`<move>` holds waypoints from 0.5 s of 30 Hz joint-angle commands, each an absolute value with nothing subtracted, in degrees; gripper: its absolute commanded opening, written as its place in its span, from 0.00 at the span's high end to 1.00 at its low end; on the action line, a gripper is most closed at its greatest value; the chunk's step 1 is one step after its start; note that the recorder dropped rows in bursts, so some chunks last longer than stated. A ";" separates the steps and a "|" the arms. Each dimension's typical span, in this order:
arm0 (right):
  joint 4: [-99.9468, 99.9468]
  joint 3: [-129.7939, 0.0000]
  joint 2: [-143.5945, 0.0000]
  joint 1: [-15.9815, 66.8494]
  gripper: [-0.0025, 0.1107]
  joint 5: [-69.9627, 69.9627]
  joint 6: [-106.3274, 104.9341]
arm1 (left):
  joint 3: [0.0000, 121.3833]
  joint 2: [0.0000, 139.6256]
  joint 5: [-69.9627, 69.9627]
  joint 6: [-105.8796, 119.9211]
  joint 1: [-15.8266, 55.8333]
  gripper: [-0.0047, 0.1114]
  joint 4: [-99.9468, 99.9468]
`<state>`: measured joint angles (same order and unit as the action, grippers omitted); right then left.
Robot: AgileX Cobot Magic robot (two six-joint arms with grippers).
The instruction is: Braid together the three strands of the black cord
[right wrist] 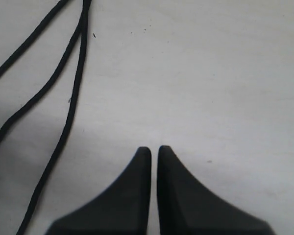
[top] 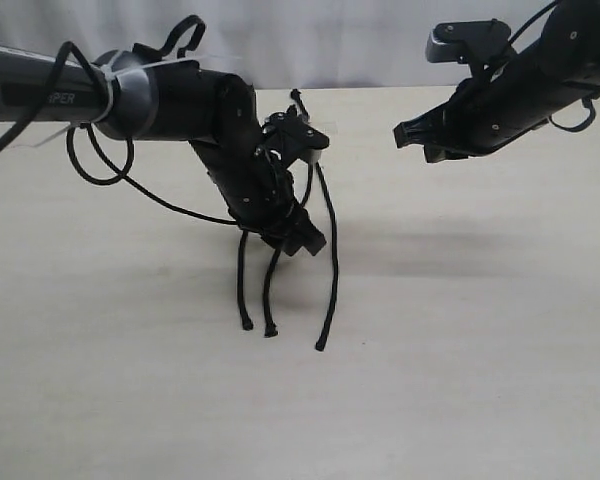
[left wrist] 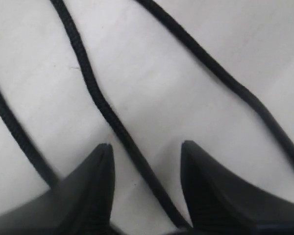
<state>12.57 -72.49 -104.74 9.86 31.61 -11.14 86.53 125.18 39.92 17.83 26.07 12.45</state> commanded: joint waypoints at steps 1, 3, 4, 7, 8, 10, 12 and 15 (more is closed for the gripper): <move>12.85 -72.63 -104.77 9.49 0.94 30.31 -11.12 | 86.75 128.23 37.78 16.42 26.05 0.60 11.17; 12.95 -72.63 -104.77 9.49 0.94 30.33 -11.12 | 86.75 129.37 37.39 16.42 26.17 0.61 11.36; 12.95 -72.63 -104.77 9.49 0.94 30.33 -11.12 | 86.75 129.97 37.39 16.42 26.17 0.66 11.26; 12.95 -72.63 -104.77 9.49 0.94 30.33 -11.12 | 86.87 130.09 38.95 16.30 26.17 0.90 11.26; 12.95 -72.63 -104.77 9.49 0.94 30.33 -11.12 | 87.13 130.09 39.59 16.42 26.17 0.96 11.26; 12.95 -72.63 -104.77 9.49 0.94 30.33 -11.12 | 88.18 130.09 41.43 16.43 26.17 0.96 11.26; 13.07 -72.63 -104.77 9.49 0.94 30.30 -11.12 | 90.15 129.94 44.02 16.58 26.05 0.96 11.16; 13.07 -72.63 -104.77 9.49 0.94 30.30 -11.12 | 93.59 128.39 47.86 16.62 25.33 0.96 8.48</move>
<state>12.88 -72.49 -104.74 9.86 31.11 -11.14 90.95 129.29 43.84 16.83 25.97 10.08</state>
